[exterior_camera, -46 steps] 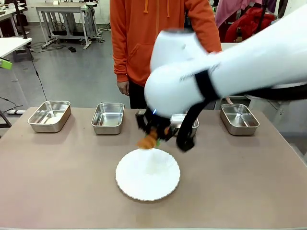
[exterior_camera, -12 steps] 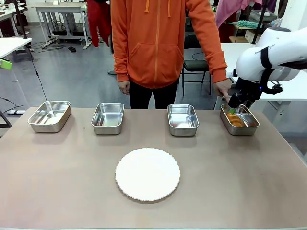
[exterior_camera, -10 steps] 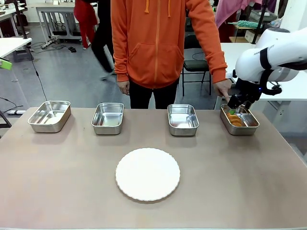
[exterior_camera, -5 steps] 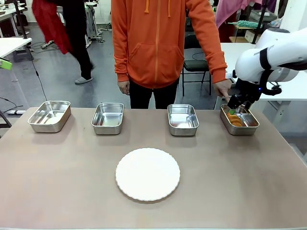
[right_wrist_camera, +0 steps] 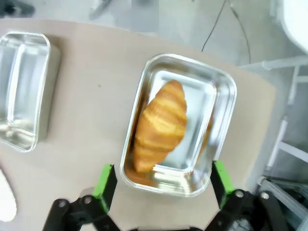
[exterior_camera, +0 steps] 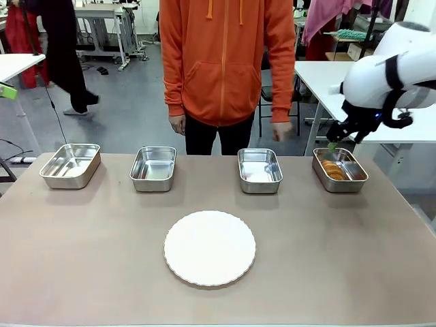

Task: Place the bread in the container.
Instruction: Place the Butter Roll into the Airtight Container indicated by the human.

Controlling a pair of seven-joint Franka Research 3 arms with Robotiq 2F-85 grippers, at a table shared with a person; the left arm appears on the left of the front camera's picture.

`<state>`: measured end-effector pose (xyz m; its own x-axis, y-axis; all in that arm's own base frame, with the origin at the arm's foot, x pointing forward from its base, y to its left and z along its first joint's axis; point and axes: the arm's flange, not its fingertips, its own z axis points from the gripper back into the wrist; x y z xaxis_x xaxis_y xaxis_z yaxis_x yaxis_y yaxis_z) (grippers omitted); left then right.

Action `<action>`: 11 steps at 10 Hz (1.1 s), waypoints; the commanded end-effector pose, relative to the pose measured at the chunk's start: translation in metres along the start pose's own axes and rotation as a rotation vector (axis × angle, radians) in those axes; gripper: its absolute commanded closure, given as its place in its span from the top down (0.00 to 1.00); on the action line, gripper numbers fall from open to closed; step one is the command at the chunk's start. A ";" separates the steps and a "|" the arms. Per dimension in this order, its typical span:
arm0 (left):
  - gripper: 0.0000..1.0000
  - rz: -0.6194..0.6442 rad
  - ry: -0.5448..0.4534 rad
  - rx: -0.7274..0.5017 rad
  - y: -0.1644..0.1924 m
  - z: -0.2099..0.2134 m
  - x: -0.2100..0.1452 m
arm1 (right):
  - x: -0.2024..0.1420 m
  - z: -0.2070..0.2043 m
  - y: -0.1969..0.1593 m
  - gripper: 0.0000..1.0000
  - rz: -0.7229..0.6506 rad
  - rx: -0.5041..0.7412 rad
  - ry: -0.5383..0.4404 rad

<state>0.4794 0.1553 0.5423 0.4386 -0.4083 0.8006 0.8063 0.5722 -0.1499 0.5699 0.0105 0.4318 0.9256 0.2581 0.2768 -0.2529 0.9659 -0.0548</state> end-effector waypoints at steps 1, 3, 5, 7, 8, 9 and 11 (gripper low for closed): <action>1.00 -0.016 -0.010 -0.003 -0.001 0.000 0.001 | -0.046 0.040 0.021 1.00 -0.071 -0.018 -0.060; 1.00 -0.016 -0.010 -0.003 -0.001 0.000 0.001 | -0.084 0.073 0.036 1.00 -0.069 -0.007 -0.043; 1.00 -0.016 -0.010 -0.003 -0.001 0.000 0.001 | -0.133 0.093 0.055 1.00 -0.045 0.003 -0.032; 1.00 -0.016 -0.010 -0.003 -0.001 0.000 0.001 | -0.160 0.090 0.069 1.00 -0.030 0.047 -0.059; 1.00 -0.016 -0.010 -0.003 -0.001 0.000 0.001 | -0.164 0.086 0.072 1.00 -0.023 0.058 -0.033; 1.00 -0.016 -0.010 -0.003 -0.001 0.000 0.001 | -0.164 0.082 0.071 1.00 -0.021 0.092 -0.020; 1.00 -0.016 -0.010 -0.003 -0.001 0.000 0.001 | -0.162 0.089 0.073 1.00 -0.019 0.019 -0.028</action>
<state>0.4795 0.1551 0.5426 0.4381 -0.4086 0.8007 0.8065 0.5720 -0.1494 0.3743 0.0396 0.4660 0.9226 0.2445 0.2985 -0.2499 0.9680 -0.0203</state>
